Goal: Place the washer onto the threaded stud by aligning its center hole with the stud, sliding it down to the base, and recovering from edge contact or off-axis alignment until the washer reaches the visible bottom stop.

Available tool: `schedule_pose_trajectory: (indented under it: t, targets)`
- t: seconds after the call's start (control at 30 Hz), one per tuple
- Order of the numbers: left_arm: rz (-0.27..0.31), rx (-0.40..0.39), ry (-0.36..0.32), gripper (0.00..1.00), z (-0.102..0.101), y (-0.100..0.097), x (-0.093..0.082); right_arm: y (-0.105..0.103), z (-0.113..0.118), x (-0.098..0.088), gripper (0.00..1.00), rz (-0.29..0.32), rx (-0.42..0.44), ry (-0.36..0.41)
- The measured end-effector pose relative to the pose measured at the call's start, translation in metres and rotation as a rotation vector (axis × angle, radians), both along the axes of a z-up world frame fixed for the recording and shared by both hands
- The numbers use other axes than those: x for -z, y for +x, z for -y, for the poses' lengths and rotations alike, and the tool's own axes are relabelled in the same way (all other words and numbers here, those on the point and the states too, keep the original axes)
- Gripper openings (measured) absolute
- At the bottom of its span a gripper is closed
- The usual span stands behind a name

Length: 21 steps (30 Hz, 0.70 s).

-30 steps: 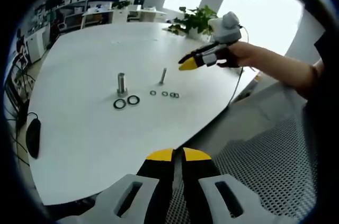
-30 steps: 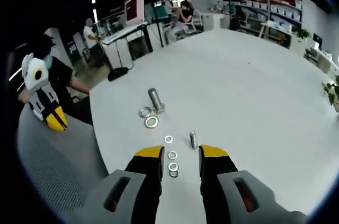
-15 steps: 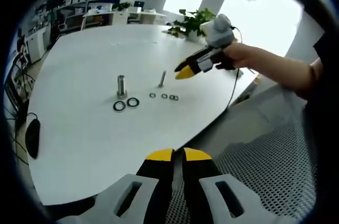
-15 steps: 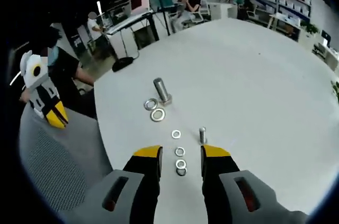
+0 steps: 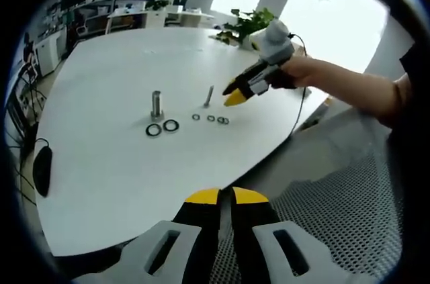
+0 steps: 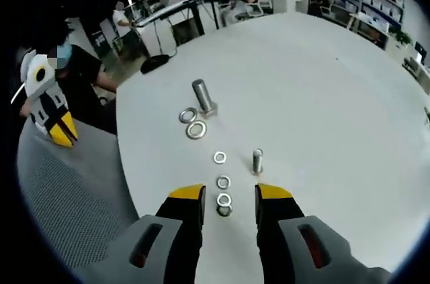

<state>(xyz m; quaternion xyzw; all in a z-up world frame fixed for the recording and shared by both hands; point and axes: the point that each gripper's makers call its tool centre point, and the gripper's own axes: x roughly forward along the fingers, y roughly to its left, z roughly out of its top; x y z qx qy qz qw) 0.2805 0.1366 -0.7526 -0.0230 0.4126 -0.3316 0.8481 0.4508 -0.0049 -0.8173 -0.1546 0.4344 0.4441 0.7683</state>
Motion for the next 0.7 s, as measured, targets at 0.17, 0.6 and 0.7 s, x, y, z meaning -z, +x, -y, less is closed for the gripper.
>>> schedule_pose_trajectory:
  t: [0.17,0.6,0.7]
  targets:
    - [0.001,-0.003,-0.001,0.03,-0.001,0.000,0.000,-0.004,0.000,0.007,0.31,-0.002,-0.025,-0.039]
    - [0.011,-0.006,-0.007,0.03,-0.001,0.001,-0.001,-0.025,-0.003,0.026,0.33,0.026,-0.213,-0.191]
    - [0.012,-0.005,-0.008,0.03,0.000,0.001,-0.002,-0.026,-0.002,0.027,0.33,0.019,-0.223,-0.199]
